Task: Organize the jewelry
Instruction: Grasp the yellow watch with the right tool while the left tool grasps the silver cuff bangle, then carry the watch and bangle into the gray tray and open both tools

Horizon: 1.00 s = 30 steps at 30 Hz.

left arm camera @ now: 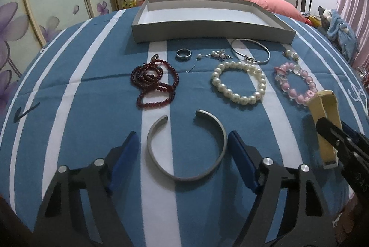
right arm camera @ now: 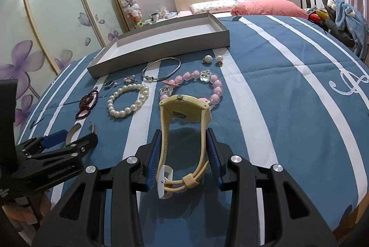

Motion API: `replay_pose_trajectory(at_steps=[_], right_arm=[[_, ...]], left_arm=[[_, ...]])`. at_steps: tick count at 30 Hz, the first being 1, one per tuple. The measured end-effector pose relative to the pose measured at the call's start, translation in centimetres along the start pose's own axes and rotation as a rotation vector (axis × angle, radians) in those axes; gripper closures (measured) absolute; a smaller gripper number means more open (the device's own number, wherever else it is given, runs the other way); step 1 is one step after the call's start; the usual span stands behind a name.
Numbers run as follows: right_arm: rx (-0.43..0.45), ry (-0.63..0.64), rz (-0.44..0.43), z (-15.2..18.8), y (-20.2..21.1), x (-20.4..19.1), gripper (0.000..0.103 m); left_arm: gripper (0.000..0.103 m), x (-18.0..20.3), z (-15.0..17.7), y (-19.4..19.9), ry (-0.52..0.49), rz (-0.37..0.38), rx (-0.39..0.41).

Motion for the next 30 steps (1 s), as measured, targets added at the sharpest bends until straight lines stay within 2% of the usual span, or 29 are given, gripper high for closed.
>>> replay_pose_trajectory(at_steps=[4,12,17,24,30], right_arm=[[0.001,0.0,-0.003,0.0,0.0,-0.1,0.064],[0.011,0.009,-0.007,-0.1,0.2,-0.5,0.064],[0.033,0.021,-0.012,-0.9,0.7,-0.9,0.064],[0.109,0.038,-0.014,-4.5,2.0,-0.9,0.064],[0.214,0.073,0.007,-10.1,3.2,-0.9,0.063]], left_arm=[[0.037,-0.1,-0.2,0.0,0.011,-0.003,0.008],[0.037,-0.2,-0.3,0.5,0.024,0.027,0.03],[0.037,-0.6,-1.5,2.4,0.033,0.027,0.102],[0.037,-1.1,-5.7,6.5,0.057,0.058,0.248],[0.037,-1.2,-10.6,9.0,0.069,0.07,0.354]])
Point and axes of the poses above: each gripper's, at about its wrist camera, not at the fingertips, and y roughly against the way its jaws point, x to its right, z to its underside, the point moved 10 cm from there along -y, roughly the way its jaws point, and after that the axes turned 7 degrees about y, right-handed, at the moved point
